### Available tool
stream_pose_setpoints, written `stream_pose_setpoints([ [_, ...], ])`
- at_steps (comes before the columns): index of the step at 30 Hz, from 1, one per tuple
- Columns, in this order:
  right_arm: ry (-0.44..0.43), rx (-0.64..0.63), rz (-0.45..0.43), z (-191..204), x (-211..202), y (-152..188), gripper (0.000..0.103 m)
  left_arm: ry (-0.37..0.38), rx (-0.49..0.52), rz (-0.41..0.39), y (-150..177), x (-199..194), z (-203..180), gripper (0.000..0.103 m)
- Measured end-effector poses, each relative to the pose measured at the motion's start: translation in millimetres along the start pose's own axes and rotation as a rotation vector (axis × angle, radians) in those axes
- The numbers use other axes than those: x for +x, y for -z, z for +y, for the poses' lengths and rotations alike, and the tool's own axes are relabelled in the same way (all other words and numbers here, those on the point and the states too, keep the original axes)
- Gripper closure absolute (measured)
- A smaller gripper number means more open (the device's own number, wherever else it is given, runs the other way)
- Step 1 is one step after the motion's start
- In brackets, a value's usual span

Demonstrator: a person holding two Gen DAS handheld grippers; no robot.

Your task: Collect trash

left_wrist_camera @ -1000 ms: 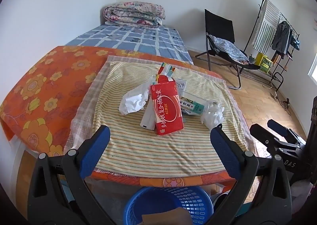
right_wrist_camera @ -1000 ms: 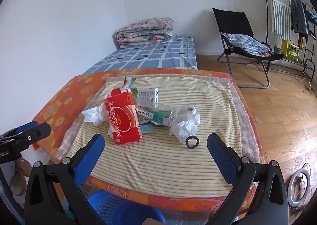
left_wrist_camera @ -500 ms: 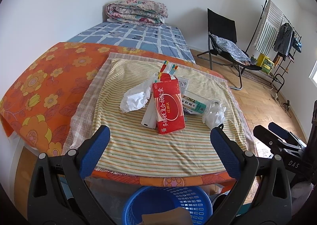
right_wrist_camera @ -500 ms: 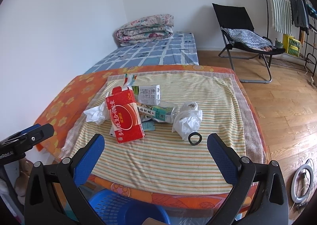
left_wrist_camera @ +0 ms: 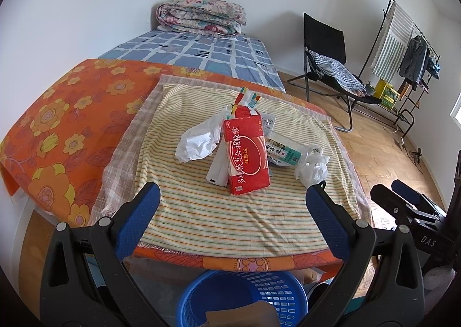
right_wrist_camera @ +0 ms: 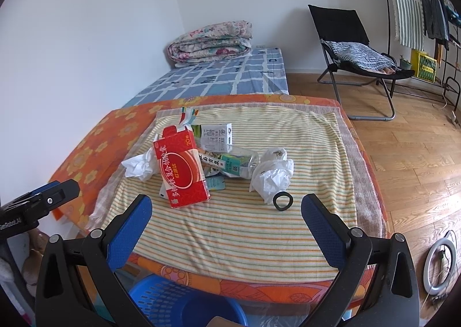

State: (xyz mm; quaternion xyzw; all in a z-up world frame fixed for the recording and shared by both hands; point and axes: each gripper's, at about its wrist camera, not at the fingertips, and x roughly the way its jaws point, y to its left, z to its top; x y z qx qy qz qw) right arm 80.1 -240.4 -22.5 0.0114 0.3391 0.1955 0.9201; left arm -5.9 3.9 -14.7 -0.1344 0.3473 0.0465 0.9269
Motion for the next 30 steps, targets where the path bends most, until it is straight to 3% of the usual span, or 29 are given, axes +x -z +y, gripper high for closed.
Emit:
stream_pose_setpoints([
  [30,-0.007,0.008,0.022,-0.8,2.5,1.4,0.000,0.006,-0.008,0.010,-0.5,4.1,5.1,0.000],
])
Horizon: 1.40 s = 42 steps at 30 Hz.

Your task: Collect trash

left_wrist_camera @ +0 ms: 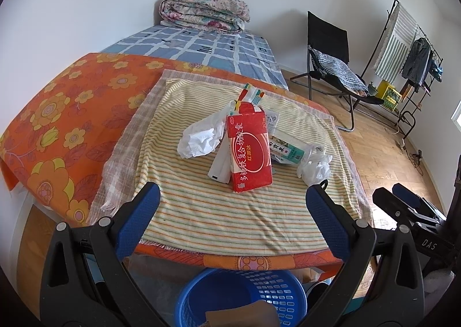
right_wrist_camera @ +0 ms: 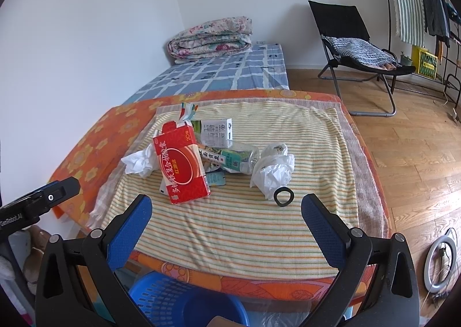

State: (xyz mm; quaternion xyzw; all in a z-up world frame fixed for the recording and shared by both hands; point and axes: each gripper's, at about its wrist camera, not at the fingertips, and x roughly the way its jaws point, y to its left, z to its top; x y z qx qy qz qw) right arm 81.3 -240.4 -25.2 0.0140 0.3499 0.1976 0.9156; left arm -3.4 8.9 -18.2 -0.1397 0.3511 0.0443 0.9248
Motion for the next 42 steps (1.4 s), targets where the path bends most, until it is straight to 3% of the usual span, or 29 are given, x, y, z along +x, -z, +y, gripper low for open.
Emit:
stream_pose_setpoints([
  [16,0.018,-0.016,0.046,-7.3,9.7,2.0,0.000,-0.002,-0.005,0.004,10.1,5.3,5.4,0.000],
  [20,0.073,-0.003,0.091,-20.1,18.2,3.9,0.000,0.001,-0.008,0.007,12.2,5.9,7.4,0.000],
  [24,0.058,0.031,0.119,-38.4,22.4,6.4,0.000,0.015,-0.012,0.017,20.2,7.7,9.2,0.000],
  [33,0.067,0.029,0.095,-63.7,26.4,8.4,0.000,0.021,0.030,0.051,38.3,10.9,-12.6,0.000],
  [42,-0.045,0.117,0.112,-92.4,36.7,-12.4,0.000,0.035,0.001,0.116,8.2,35.6,-26.3,0.000],
])
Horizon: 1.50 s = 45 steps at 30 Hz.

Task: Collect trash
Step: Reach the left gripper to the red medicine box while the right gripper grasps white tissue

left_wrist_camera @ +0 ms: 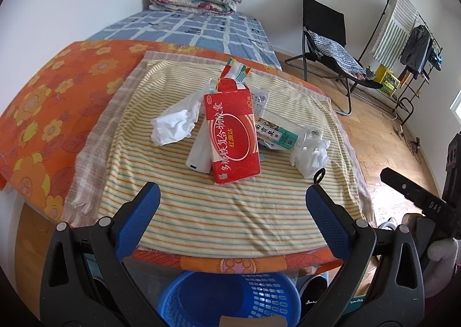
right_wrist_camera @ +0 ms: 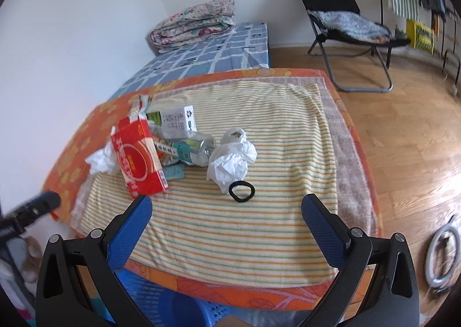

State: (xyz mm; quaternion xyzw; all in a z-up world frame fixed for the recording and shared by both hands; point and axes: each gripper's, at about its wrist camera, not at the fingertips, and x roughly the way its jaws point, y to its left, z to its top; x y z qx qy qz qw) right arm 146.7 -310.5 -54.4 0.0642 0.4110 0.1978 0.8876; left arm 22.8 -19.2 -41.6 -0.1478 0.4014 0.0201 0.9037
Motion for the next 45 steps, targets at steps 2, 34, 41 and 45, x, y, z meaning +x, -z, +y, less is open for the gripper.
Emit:
stream_pose_setpoints([
  [2,-0.022,0.031,0.018,-5.9,5.0,-6.7,0.000,-0.001,-0.011,0.008,-11.0,9.8,0.0,0.000],
  [34,-0.030,0.190,0.168,-39.0,100.2,-52.6,0.001,-0.256,-0.061,0.084,-62.1,150.4,-17.9,0.002],
  [41,-0.022,0.242,0.191,-42.7,122.2,-57.1,0.003,-0.265,-0.071,0.114,-63.1,166.5,-14.2,0.002],
  [45,-0.021,0.293,0.221,-47.6,141.6,-56.7,0.010,-0.253,-0.084,0.144,-62.6,175.0,-14.8,0.002],
])
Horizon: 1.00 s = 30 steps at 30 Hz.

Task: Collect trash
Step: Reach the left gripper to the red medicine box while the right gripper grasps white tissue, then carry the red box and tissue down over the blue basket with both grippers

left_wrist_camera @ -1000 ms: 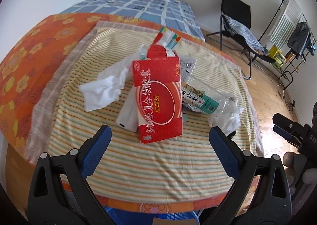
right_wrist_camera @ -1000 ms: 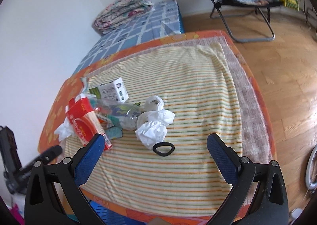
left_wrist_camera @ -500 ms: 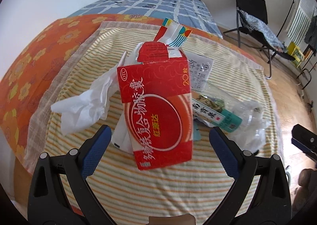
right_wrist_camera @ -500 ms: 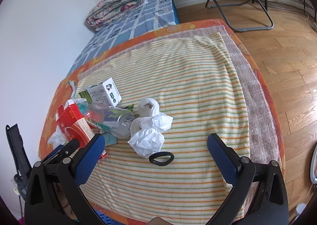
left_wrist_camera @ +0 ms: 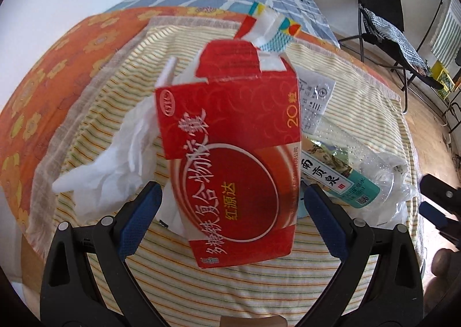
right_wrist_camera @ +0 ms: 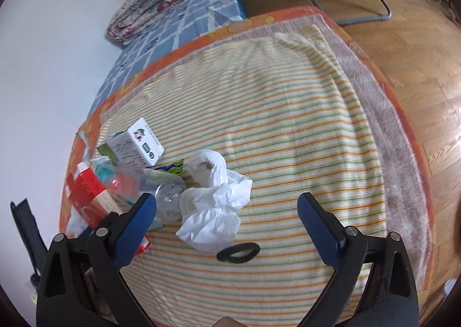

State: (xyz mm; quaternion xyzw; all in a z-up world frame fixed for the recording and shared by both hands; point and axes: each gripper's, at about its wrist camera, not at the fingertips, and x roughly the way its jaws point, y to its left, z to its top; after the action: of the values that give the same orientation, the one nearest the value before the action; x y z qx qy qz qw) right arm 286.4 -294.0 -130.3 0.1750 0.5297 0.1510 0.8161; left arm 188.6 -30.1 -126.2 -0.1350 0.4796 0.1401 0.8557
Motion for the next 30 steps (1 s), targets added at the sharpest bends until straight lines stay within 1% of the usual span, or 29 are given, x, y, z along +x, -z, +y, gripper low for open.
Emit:
stream_pose_setpoints([
  [1,-0.003,0.009,0.008,-1.2,3.8,-0.9,0.012,0.009,0.003,0.003,-0.2,0.8,-1.0,0.003],
  [3,-0.010,0.025,0.028,-2.3,12.8,-1.8,0.016,0.016,0.008,-0.001,-2.5,0.1,-0.5,0.008],
  [5,-0.009,0.028,0.040,-2.6,18.8,-2.1,0.019,0.028,0.005,0.006,-4.0,0.1,2.0,0.021],
  [6,-0.008,0.024,0.045,-1.9,21.3,-2.4,0.021,0.043,-0.003,0.013,-5.5,0.4,4.7,0.023],
  [7,-0.005,0.019,0.050,-1.3,23.5,-2.8,0.022,0.052,-0.012,0.017,-6.4,0.5,6.8,0.023],
  [10,0.002,0.015,0.057,-1.1,27.7,-3.4,0.030,0.073,-0.037,0.016,-8.9,-0.8,15.2,0.024],
  [13,-0.017,0.027,0.063,-2.7,29.1,-3.3,0.042,0.086,-0.045,0.006,-10.4,-5.6,22.0,0.025],
  [14,-0.025,0.027,0.064,-2.3,29.1,-3.4,0.051,0.091,-0.047,0.002,-10.6,-7.8,23.9,0.025],
  [15,-0.028,0.025,0.066,-1.8,29.1,-3.7,0.056,0.100,-0.048,-0.002,-11.1,-10.6,26.1,0.025],
  [16,-0.028,0.021,0.065,-1.7,28.8,-4.6,0.057,0.112,-0.049,-0.009,-11.4,-14.9,29.0,0.025],
  [17,-0.027,0.012,0.063,-1.1,28.2,-4.3,0.063,0.120,-0.049,-0.013,-11.6,-18.1,31.0,0.025],
  [20,-0.030,0.015,0.055,-1.6,25.4,-3.0,0.067,0.162,-0.059,-0.017,-11.3,-29.2,37.8,0.025],
  [22,-0.044,0.023,0.048,-3.1,20.7,-1.8,0.070,0.206,-0.067,-0.015,-10.2,-36.9,41.9,0.025],
  [24,-0.051,0.020,0.022,-2.8,13.1,-3.1,0.071,0.236,-0.065,-0.017,-9.1,-45.3,44.3,0.025],
  [30,-0.083,0.021,-0.051,-3.8,-12.5,-6.2,0.071,0.288,-0.003,-0.035,-1.9,-71.5,48.0,0.025],
])
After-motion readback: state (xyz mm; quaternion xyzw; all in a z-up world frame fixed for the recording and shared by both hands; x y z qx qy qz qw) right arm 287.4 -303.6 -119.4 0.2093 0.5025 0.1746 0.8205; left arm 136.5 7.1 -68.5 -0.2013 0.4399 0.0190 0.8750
